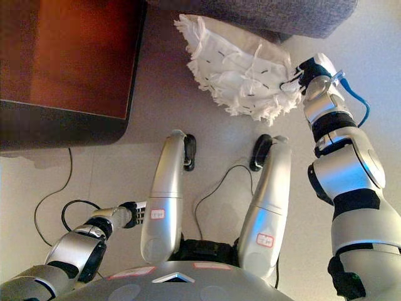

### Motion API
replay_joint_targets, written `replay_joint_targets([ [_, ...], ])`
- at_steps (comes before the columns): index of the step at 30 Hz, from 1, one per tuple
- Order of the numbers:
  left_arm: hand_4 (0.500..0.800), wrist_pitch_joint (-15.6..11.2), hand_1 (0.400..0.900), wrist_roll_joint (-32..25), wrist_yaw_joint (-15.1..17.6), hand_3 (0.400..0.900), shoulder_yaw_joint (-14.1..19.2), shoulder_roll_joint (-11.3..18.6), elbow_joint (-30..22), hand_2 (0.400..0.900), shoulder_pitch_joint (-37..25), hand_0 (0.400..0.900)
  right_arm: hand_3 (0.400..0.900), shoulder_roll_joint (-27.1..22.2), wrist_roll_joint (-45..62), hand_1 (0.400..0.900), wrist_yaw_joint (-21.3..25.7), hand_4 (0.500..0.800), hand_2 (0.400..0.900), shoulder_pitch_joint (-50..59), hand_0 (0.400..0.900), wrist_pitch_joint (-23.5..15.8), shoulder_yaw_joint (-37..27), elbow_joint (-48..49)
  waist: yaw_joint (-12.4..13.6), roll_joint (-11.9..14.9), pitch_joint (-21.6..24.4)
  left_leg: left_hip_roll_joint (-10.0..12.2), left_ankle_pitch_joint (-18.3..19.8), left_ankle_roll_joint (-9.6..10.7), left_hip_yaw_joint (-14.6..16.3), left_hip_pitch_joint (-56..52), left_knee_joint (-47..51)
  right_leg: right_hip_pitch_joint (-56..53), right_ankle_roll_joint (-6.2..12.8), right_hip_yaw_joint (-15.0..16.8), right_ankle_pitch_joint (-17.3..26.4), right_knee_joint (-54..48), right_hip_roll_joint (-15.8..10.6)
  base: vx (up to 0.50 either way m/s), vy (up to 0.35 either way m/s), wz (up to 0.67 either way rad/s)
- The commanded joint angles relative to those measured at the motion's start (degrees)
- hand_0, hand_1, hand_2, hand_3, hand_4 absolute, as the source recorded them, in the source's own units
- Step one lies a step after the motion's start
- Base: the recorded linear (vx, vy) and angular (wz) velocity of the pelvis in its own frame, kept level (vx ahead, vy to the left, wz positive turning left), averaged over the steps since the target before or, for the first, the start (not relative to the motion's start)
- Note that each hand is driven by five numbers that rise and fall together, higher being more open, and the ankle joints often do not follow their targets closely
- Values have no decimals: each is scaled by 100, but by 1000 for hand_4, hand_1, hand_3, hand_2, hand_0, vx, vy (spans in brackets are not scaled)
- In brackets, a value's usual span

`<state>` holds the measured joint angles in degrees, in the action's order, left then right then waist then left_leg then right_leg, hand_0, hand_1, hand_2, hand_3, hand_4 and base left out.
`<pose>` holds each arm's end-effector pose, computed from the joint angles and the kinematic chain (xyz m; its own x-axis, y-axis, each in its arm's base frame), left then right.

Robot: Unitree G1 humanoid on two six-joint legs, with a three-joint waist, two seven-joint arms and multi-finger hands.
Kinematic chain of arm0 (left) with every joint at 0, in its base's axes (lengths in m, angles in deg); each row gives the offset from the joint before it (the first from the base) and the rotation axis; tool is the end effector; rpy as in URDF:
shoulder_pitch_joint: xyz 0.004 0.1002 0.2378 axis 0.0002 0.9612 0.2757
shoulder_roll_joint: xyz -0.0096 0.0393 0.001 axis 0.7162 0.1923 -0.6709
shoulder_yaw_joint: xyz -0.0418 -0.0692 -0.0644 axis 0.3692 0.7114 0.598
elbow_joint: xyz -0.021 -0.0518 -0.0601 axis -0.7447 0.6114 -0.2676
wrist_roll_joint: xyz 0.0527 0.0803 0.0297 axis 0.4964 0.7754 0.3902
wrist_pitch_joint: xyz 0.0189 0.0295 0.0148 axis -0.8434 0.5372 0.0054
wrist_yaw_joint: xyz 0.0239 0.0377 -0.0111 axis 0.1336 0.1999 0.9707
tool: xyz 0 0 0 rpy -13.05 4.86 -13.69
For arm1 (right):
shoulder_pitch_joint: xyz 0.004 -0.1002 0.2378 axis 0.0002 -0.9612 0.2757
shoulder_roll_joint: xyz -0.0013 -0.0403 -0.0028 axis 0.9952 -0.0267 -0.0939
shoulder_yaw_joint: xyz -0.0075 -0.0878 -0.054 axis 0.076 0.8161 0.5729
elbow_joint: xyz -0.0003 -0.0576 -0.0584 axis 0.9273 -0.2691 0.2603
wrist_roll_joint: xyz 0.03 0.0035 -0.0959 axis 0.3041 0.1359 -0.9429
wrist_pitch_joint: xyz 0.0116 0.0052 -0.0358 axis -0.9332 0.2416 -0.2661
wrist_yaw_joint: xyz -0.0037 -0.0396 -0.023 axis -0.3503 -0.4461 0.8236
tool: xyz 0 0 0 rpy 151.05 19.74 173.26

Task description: Pick up the pillow and put it on the sofa.

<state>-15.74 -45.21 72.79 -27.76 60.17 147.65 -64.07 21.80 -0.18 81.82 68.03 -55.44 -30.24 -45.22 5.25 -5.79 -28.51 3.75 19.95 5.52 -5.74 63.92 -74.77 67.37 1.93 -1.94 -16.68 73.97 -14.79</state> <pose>0.1742 0.2326 -0.0778 0.2752 0.1792 -0.9445 -0.1782 0.9749 0.1331 0.3533 -0.2490 0.1502 0.8958 -0.3412 -0.2847 -0.0504 0.5584 -0.8280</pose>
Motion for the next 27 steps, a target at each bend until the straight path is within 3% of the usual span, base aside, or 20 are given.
replay_joint_targets([
  [1,800,70,900,-79,58,900,-229,303,207,900,551,900,400,-267,100,400,78,500,400,-38,400,-315,-84,315,105,-16,8,117,86,-496,171,-472,-18,-700,-157,205,84,-273,-193,0,0,0],
  [15,800,-64,900,-104,244,900,-200,214,256,900,567,900,400,-292,133,400,-54,500,400,-121,400,-734,-140,384,95,107,150,271,-192,-412,247,-1166,645,-1371,-93,40,282,-1023,-169,-4,-5,-3],
  [27,800,-38,900,-168,350,900,-210,170,228,900,487,900,400,-339,404,400,-182,500,400,-211,400,-1036,-193,615,134,239,399,331,-444,-290,378,-1987,1937,-2199,-73,-249,473,-2020,-149,2,-20,1],
])
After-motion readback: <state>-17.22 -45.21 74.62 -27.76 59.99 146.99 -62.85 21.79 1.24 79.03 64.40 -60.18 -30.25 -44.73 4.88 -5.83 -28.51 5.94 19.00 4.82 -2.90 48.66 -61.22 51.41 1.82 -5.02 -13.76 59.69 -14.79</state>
